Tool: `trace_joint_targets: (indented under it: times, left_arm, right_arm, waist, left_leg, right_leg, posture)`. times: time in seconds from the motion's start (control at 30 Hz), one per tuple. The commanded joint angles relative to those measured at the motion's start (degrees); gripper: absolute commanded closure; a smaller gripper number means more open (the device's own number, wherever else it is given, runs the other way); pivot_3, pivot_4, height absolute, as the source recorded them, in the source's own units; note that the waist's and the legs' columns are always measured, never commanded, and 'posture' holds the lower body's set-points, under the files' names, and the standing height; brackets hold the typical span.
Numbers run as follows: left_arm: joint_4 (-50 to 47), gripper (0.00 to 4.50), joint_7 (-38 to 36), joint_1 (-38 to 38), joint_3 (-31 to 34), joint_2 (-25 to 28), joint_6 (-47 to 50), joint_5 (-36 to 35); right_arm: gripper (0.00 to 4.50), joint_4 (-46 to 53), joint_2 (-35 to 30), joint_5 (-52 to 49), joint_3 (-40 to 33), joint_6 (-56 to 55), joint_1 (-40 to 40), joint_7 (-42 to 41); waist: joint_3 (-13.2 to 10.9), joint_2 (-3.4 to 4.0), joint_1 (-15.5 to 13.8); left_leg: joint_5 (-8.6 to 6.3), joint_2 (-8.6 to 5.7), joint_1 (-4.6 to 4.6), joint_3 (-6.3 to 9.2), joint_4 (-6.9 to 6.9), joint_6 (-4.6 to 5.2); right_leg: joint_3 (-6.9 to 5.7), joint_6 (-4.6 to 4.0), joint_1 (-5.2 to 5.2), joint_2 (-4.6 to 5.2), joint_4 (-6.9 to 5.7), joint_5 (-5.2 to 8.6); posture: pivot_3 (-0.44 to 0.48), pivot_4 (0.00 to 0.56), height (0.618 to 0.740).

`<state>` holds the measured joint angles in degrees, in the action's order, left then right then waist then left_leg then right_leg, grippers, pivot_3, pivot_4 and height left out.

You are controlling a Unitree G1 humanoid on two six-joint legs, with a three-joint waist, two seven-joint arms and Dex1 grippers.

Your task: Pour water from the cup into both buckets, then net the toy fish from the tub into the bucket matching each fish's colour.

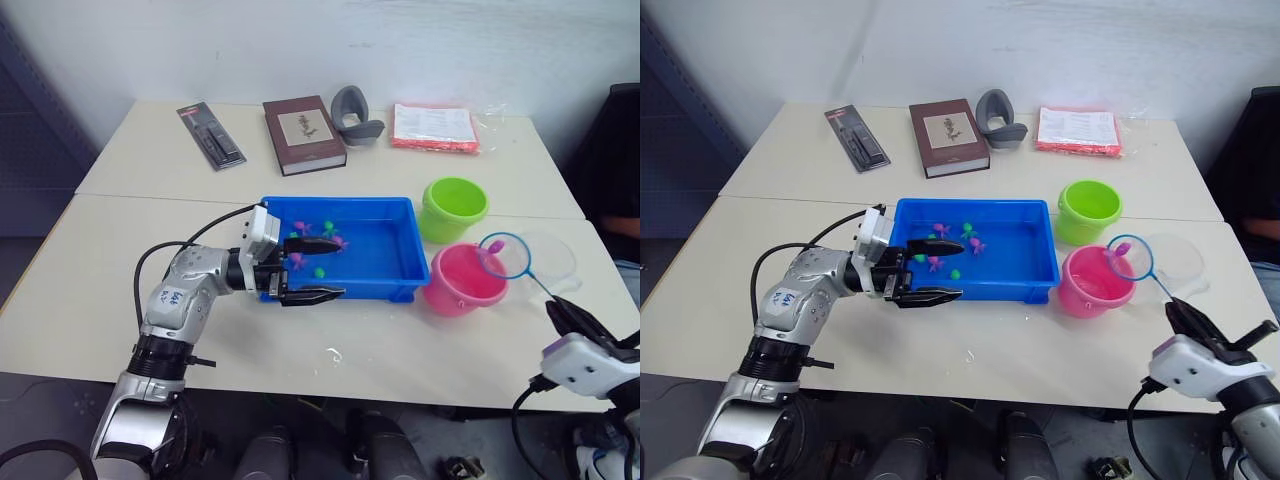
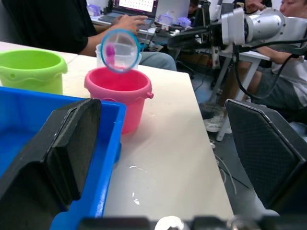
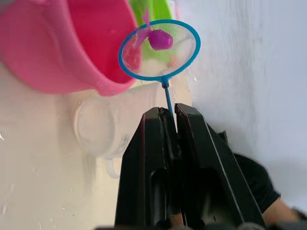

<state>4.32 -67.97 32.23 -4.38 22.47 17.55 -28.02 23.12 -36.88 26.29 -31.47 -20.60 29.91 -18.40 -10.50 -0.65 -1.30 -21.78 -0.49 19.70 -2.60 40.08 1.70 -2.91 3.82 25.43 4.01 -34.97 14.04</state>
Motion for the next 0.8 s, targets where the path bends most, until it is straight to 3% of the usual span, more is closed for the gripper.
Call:
trace_joint_targets:
  times: [0.03, 0.27, 0.43, 0.67, 0.8]
  left_arm:
    - [-0.4, 0.05, 1.3, -0.3, 0.7, -0.9, -5.7, 1.9]
    - [1.4, 0.05, 1.9, -0.9, 0.7, -1.1, -11.8, 4.1]
    - [0.1, 0.05, 2.2, -2.1, -0.1, -1.5, -11.1, 3.6]
    - [-0.7, 0.05, 2.4, -2.3, -0.4, -1.8, -10.1, 3.2]
    - [-0.5, 0.05, 3.2, -2.0, -0.4, -2.7, -9.6, 2.9]
  right_arm:
    - [4.5, -2.3, -3.1, 7.1, -1.5, -4.6, 0.2, 4.5]
    - [4.5, -5.1, -6.6, 13.8, -2.8, -11.0, 0.7, 11.7]
    - [4.5, -8.8, -7.6, 17.7, -0.8, -13.6, 2.0, 14.8]
    - [4.5, -7.5, -8.2, 22.9, -5.5, -13.7, 0.3, 23.7]
    - [4.5, -7.4, -7.7, 22.2, -3.0, -13.4, -0.3, 22.8]
  waist:
    - [0.0, 0.0, 0.0]
    - [0.0, 0.0, 0.0]
    - [0.0, 0.0, 0.1]
    - [0.0, 0.0, 0.1]
    - [0.0, 0.0, 0.1]
  left_leg:
    - [0.0, 0.0, -0.01, -0.04, 0.0, 0.0]
    - [0.0, 0.01, -0.08, -0.14, -0.02, 0.0]
    - [0.0, 0.02, -0.15, -0.18, -0.03, 0.0]
    - [-0.01, 0.02, -0.17, -0.23, -0.02, 0.01]
    - [-0.01, 0.04, -0.2, -0.25, -0.03, 0.0]
  right_leg:
    - [0.04, 0.0, 0.0, 0.0, 0.0, 0.0]
    - [0.11, 0.0, -0.01, -0.02, -0.01, 0.0]
    - [0.15, 0.0, -0.05, -0.04, -0.02, 0.0]
    - [0.21, 0.0, -0.05, -0.03, -0.03, 0.0]
    - [0.23, 0.0, -0.06, -0.07, -0.05, 0.0]
  posture:
    - [0.0, 0.15, 0.74]
    - [0.0, 0.15, 0.74]
    - [0.0, 0.15, 0.74]
    - [0.0, 0.15, 0.74]
    - [0.0, 0.15, 0.74]
